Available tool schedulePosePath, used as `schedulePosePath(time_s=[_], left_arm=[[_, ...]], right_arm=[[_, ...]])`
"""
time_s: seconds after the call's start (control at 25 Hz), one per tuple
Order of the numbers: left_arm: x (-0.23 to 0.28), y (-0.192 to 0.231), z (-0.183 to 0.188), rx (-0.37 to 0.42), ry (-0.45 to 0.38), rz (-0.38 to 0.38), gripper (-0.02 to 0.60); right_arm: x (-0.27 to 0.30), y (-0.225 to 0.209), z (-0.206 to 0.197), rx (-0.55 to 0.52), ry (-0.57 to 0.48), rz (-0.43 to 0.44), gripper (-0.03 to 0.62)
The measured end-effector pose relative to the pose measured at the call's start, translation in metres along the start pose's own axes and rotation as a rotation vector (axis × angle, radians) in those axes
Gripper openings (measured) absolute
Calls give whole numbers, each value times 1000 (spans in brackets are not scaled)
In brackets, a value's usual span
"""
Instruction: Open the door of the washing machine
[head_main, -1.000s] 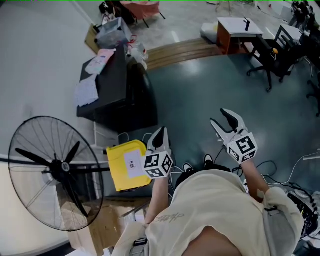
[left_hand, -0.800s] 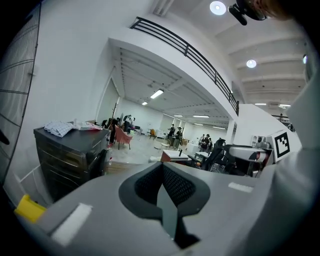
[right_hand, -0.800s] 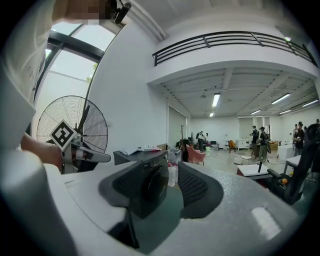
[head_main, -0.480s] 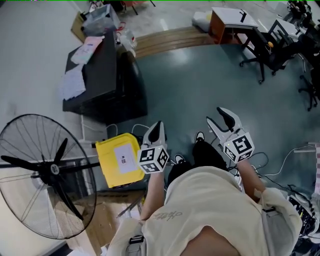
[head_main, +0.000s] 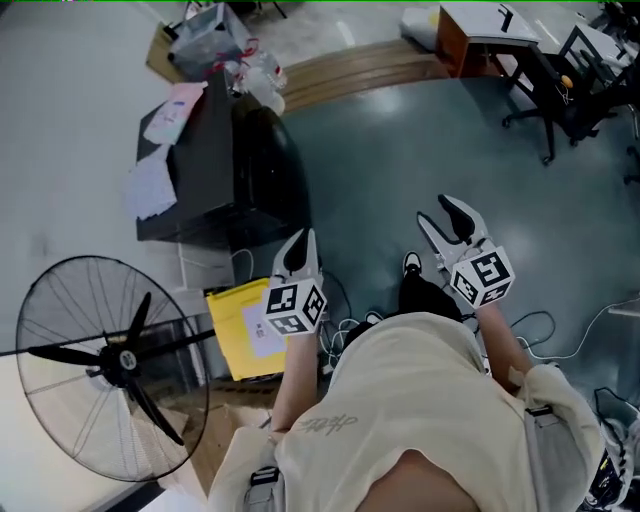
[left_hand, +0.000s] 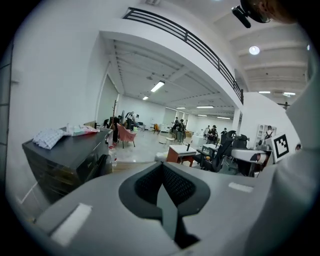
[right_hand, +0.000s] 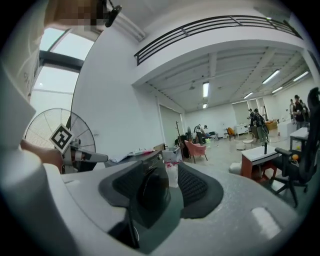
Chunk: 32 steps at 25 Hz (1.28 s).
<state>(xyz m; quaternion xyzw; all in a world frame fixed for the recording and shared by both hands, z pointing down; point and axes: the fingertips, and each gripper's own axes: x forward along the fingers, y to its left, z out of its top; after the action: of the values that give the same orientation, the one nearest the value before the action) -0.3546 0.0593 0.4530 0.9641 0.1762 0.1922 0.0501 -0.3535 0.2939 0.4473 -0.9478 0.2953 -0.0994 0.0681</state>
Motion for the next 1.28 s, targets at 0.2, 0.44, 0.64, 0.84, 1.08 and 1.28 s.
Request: schedulePosePath(time_s=[0.2, 0.44, 0.64, 0.84, 1.08, 1.28], left_arm=[[55, -1, 26, -12, -6, 12, 18], [95, 8, 35, -115, -10, 82, 18], [115, 18, 28, -143, 28, 118, 17], [135, 45, 21, -133, 61, 142, 17], [195, 109, 42, -156, 29, 142, 17], [250, 155, 113, -113, -63, 107, 17]], right_arm=[[42, -67, 9, 58, -37, 19, 222], [83, -99, 12, 40, 9, 109, 222], [117, -110, 12, 34, 38, 163, 222], [161, -109, 3, 57, 85, 198, 222], [233, -112, 30, -59, 92, 197, 222], [303, -124, 86, -66, 21, 179, 222]])
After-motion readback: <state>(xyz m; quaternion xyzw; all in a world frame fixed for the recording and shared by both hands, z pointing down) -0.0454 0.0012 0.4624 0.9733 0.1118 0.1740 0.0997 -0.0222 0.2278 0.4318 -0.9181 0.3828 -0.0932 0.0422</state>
